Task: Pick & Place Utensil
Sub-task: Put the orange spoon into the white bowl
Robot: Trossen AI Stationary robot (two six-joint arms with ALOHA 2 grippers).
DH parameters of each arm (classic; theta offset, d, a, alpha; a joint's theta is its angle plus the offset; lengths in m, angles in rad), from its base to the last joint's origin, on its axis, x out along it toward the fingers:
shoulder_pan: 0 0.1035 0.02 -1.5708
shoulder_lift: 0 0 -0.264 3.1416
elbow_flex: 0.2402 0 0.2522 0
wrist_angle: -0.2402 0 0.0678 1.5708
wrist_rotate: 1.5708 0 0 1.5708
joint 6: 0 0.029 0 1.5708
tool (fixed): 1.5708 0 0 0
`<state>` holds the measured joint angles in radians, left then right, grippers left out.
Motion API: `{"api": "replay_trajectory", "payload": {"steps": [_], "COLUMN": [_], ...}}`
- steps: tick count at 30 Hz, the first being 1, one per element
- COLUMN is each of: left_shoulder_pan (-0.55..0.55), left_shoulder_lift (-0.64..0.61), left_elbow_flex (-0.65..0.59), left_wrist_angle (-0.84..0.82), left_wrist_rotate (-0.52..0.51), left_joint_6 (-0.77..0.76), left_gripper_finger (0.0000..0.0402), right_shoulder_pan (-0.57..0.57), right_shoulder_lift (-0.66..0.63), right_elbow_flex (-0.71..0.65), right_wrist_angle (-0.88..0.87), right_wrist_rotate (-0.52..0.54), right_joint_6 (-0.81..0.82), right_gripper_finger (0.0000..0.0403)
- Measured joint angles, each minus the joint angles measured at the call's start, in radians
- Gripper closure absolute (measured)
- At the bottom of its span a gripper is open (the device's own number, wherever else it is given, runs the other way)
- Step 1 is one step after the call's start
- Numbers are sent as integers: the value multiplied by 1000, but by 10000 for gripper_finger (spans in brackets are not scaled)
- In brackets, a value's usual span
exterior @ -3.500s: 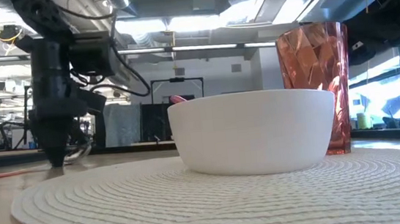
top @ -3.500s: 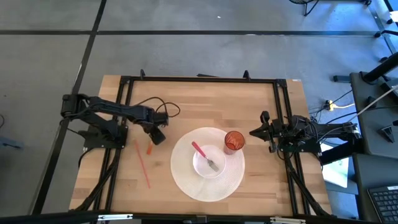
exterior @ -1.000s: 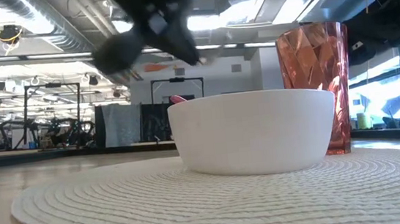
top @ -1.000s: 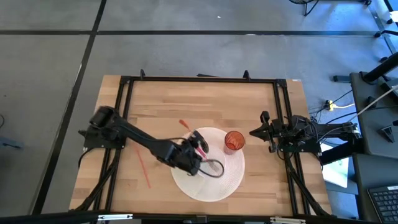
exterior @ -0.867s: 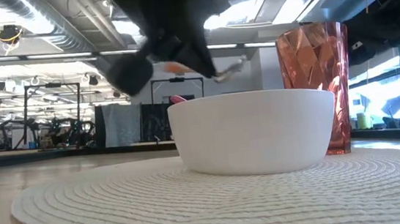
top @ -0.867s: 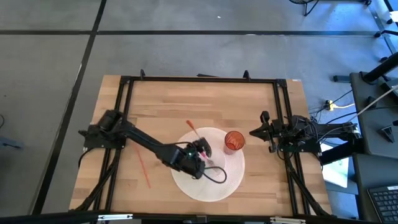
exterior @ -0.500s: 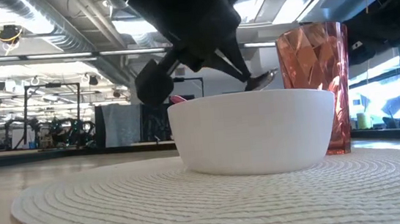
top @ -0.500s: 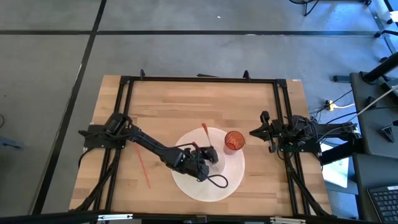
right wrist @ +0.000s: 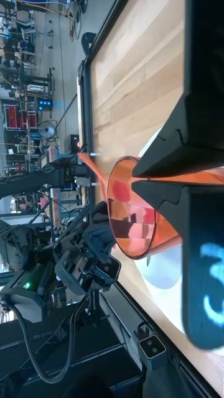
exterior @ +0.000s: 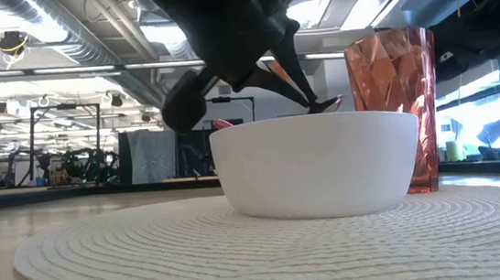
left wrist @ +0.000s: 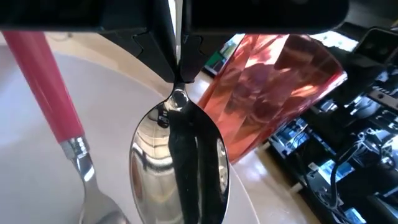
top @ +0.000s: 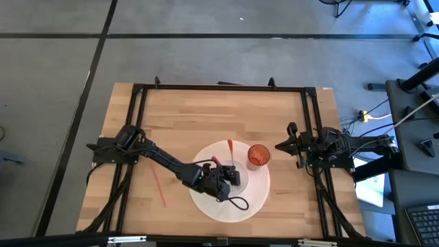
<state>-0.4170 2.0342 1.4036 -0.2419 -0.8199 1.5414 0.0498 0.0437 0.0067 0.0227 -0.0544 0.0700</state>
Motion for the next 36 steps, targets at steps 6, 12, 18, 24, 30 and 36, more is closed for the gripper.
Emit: {"api": "replay_trajectory", "payload": {"steps": [6, 12, 18, 24, 30, 36], "left_shoulder_pan": [-33, -42, -30, -19, -11, 1], "left_shoulder_lift": [0, 0, 0, -1, -1, -1], "left_elbow_flex": [0, 0, 0, 0, 0, 0], "left_wrist_angle": [-2, -17, -21, -20, -21, -23], "left_wrist_rotate": [-1, 38, 77, 109, 112, 115], "left_joint_6": [61, 146, 218, 261, 261, 261], "left_gripper_finger": [398, 398, 398, 398, 398, 398], "right_shoulder_pan": [0, 0, 0, 0, 0, 0], "right_shoulder_lift": [0, 0, 0, 0, 0, 0], "right_elbow_flex": [0, 0, 0, 0, 0, 0], "right_wrist_angle": [0, 0, 0, 0, 0, 0], "right_wrist_rotate": [0, 0, 0, 0, 0, 0], "right_joint_6": [-1, -1, -3, -3, -4, -3], "right_gripper_finger": [382, 382, 382, 382, 382, 382]}}
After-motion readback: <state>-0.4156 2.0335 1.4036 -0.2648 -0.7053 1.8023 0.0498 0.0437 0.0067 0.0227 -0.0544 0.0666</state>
